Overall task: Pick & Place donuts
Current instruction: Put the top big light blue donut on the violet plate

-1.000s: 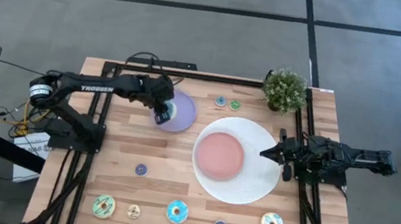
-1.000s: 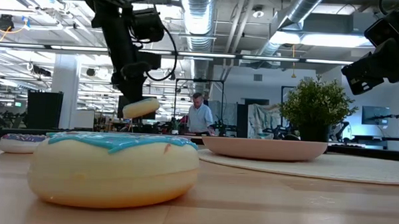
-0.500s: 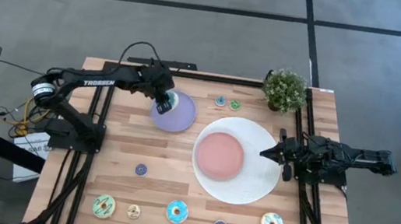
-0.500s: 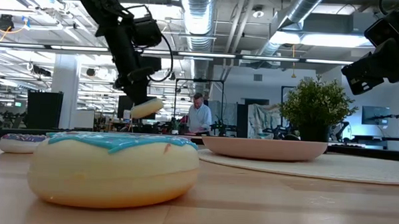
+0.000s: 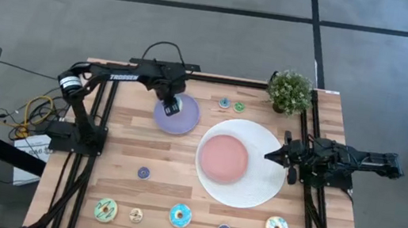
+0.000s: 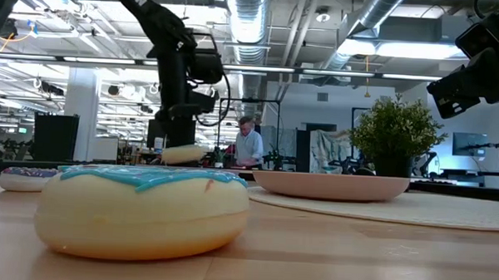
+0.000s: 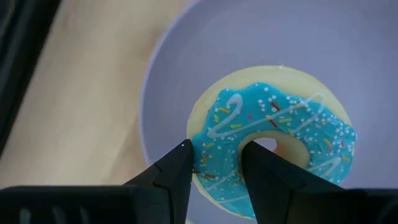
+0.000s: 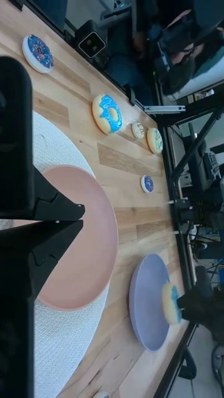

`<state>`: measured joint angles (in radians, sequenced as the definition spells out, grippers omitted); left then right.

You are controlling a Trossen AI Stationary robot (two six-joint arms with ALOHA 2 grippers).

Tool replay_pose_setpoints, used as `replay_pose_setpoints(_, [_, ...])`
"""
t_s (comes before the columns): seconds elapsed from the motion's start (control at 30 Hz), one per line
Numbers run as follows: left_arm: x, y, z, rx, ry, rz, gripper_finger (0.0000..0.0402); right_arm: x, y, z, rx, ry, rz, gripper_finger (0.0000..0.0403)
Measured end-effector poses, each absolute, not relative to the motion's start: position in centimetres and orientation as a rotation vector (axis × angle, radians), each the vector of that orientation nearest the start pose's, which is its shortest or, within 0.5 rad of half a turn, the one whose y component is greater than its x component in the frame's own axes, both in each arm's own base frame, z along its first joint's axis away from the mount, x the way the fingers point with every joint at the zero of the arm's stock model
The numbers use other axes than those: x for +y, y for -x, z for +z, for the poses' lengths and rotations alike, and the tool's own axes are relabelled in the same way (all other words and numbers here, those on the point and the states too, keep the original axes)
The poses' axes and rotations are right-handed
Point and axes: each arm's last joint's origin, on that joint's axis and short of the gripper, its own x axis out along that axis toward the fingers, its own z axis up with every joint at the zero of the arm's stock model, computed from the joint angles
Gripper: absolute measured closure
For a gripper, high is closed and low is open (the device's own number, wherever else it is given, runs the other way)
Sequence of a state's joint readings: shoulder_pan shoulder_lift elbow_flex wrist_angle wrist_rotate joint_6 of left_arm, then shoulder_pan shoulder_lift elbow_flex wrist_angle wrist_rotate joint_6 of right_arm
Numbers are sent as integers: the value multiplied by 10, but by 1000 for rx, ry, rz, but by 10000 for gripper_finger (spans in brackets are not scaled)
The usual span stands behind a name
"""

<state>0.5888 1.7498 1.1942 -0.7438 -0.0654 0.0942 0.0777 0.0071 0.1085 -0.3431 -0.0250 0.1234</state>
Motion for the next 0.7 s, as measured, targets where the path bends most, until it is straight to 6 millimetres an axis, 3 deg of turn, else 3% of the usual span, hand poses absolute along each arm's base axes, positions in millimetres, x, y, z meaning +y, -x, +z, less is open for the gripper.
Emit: replay_pose_setpoints(0.7, [181, -262, 174, 1397, 291, 506, 276, 8, -87, 167, 247, -116, 87, 403])
